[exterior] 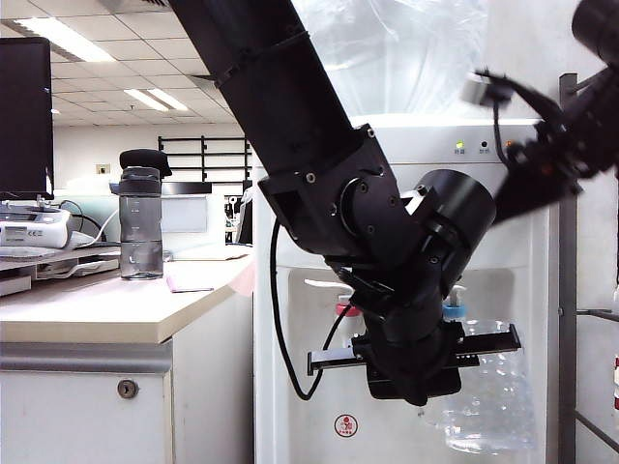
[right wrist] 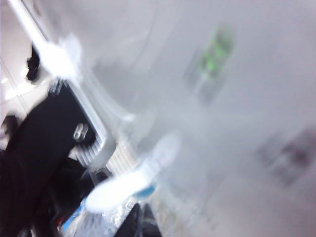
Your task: Pick up the plastic mug from the left desk, go to the cold water outlet of the water dispenser, press the vertical switch to get some water, then put the mug back on the desk.
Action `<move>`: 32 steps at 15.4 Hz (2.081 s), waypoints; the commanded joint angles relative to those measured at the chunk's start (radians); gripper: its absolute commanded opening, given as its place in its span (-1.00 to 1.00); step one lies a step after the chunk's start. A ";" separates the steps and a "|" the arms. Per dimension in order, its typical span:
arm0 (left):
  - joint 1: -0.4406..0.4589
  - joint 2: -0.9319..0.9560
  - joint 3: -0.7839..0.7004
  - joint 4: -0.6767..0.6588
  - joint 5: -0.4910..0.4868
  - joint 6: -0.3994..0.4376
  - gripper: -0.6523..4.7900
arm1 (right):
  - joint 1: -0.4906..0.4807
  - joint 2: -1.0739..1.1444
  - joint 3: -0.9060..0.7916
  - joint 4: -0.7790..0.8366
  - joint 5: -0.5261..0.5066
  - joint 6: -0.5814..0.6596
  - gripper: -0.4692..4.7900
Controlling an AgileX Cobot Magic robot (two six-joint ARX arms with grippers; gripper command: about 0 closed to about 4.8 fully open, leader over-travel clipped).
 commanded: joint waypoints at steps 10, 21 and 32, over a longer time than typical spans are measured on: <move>-0.006 -0.014 -0.015 0.029 -0.011 -0.014 -0.78 | -0.011 -0.009 0.094 0.009 -0.004 0.061 -0.84; -0.008 -0.031 -0.017 0.002 0.012 0.007 -0.78 | -0.026 -0.009 0.094 0.032 -0.004 0.061 -0.84; -0.068 -0.163 -0.059 -0.006 0.040 0.027 -0.78 | -0.048 -0.045 0.095 0.119 -0.003 0.114 -0.84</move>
